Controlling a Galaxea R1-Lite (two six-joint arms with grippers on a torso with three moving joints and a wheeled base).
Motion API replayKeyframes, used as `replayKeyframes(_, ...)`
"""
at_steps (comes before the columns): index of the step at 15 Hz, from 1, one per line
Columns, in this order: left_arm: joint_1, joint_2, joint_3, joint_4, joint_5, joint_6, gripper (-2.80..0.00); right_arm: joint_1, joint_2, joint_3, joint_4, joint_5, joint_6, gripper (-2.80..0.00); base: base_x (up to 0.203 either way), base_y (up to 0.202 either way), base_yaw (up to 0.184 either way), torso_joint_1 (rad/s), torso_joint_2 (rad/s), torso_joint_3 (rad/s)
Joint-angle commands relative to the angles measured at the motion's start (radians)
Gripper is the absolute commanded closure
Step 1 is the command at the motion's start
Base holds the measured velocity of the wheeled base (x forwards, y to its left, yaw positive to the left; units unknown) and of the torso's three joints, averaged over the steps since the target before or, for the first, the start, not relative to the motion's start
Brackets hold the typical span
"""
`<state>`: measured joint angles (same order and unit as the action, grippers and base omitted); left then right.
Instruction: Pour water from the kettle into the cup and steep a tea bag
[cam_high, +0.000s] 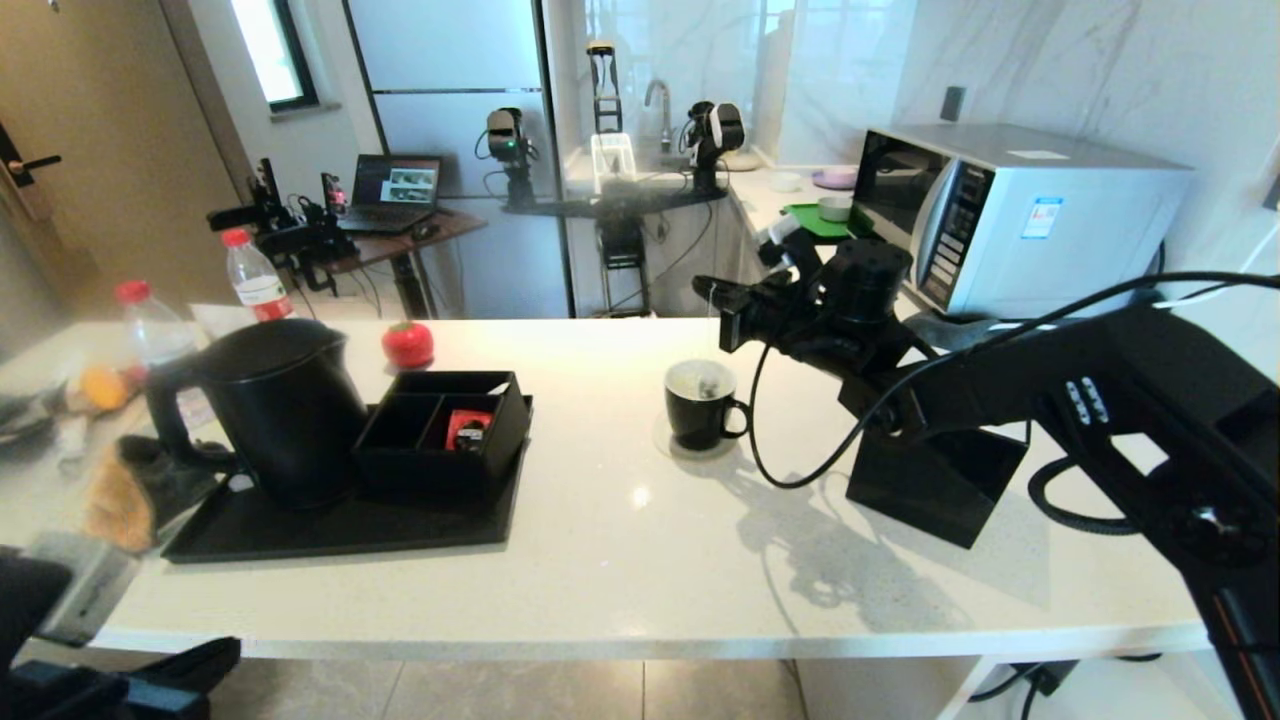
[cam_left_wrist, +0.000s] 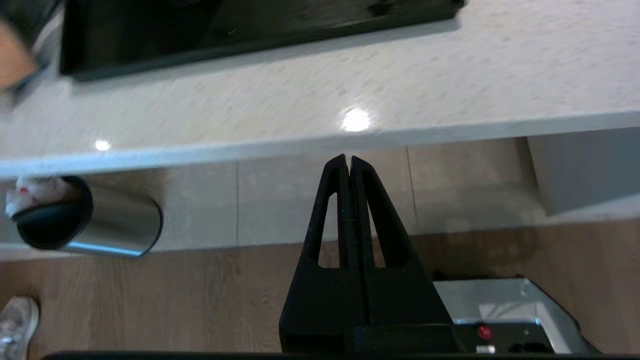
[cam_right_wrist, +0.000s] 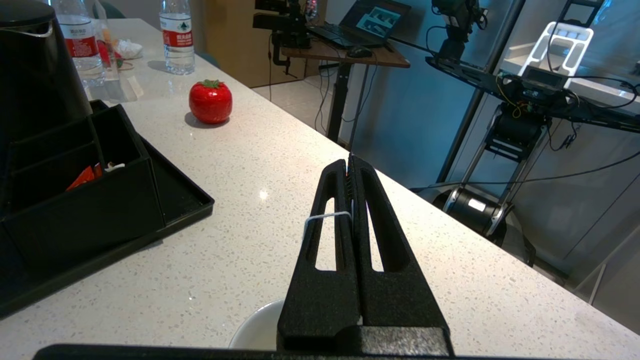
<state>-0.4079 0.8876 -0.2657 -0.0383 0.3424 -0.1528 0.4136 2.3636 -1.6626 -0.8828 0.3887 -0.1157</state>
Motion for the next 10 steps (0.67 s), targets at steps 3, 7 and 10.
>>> replayKeyframes(3, 0.001, -0.139, 0.13, 0.004, 0.055, -0.019, 0.0, 0.001, -0.001, 0.0, -0.008, 0.002, -0.001, 0.0, 0.0, 0.0, 0.0, 0.0, 0.0, 0.0)
replayKeyframes(7, -0.009, -0.184, 0.19, 0.0, -0.032, -0.032, 0.0, -0.001, -0.001, 0.0, -0.008, 0.002, -0.002, 0.0, 0.0, 0.0, 0.0, 0.0, 0.0, 0.0)
replayKeyframes(10, -0.005, -0.245, 0.234, 0.003, -0.171, -0.047, 0.0, -0.001, 0.002, 0.0, -0.013, 0.002, -0.001, 0.0, 0.0, 0.0, 0.0, 0.0, 0.0, 0.0)
